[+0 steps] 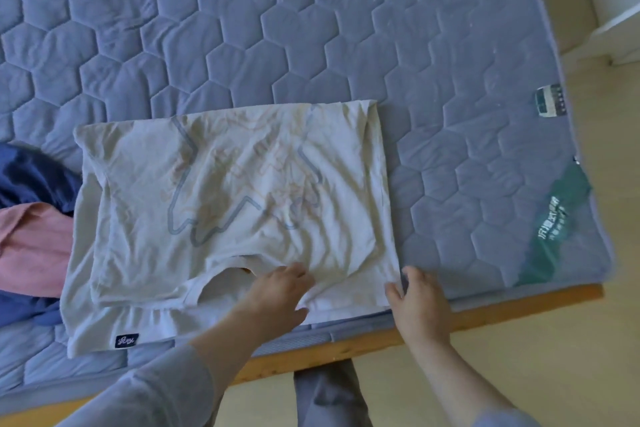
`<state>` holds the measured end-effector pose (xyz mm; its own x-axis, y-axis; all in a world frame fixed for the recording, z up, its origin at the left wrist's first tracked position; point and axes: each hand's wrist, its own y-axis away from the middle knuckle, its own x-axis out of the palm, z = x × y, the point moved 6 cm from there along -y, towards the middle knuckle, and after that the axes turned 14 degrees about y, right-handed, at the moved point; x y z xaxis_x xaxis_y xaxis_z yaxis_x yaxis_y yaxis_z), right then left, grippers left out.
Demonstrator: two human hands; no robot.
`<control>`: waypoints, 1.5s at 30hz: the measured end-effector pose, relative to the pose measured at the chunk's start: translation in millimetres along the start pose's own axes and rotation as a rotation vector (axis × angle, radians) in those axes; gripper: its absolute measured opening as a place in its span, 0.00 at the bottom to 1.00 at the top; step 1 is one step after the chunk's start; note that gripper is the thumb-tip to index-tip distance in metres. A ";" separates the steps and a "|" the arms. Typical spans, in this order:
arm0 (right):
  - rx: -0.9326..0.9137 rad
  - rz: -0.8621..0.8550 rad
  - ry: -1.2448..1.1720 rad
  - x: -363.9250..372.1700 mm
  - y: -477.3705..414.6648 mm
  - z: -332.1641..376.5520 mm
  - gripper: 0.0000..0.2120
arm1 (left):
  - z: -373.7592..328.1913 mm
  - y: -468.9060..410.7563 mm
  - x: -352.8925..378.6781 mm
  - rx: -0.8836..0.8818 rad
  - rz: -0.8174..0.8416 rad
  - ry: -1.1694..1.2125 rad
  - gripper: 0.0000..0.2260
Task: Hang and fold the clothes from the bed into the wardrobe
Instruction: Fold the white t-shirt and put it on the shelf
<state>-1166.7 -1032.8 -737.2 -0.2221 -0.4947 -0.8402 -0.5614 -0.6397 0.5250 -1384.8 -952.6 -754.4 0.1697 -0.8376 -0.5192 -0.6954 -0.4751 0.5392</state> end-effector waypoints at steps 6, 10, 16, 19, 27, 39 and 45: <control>-0.019 0.052 -0.007 11.7 -11.2 -2.5 0.07 | -14.1 -25.6 4.5 0.001 0.004 -0.003 0.14; -0.074 0.074 -0.061 15.1 -15.0 -9.7 0.06 | -21.3 -37.3 2.4 0.005 0.032 -0.006 0.13; 0.038 0.046 -0.228 14.1 -14.5 -51.4 0.05 | -34.3 -54.2 -2.4 0.004 0.045 -0.002 0.12; 0.080 0.196 -0.183 23.8 -20.2 -46.9 0.06 | -36.3 -58.3 5.2 0.013 0.140 -0.016 0.13; 0.036 0.212 -0.213 16.7 -39.9 -11.2 0.10 | -37.7 -69.3 -14.7 -0.019 -0.004 0.152 0.06; 0.164 0.162 -0.603 -16.4 -57.4 24.8 0.24 | -38.4 -178.2 -155.6 -0.022 -0.285 -0.062 0.23; 0.192 0.220 -0.549 -15.0 -67.7 39.9 0.18 | -48.6 -227.1 -184.7 -0.056 -0.253 -0.120 0.25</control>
<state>-1157.1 -958.5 -765.6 -0.6978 -0.1959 -0.6890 -0.5778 -0.4145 0.7031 -1224.2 -703.2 -748.7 0.2465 -0.6540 -0.7152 -0.6009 -0.6821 0.4166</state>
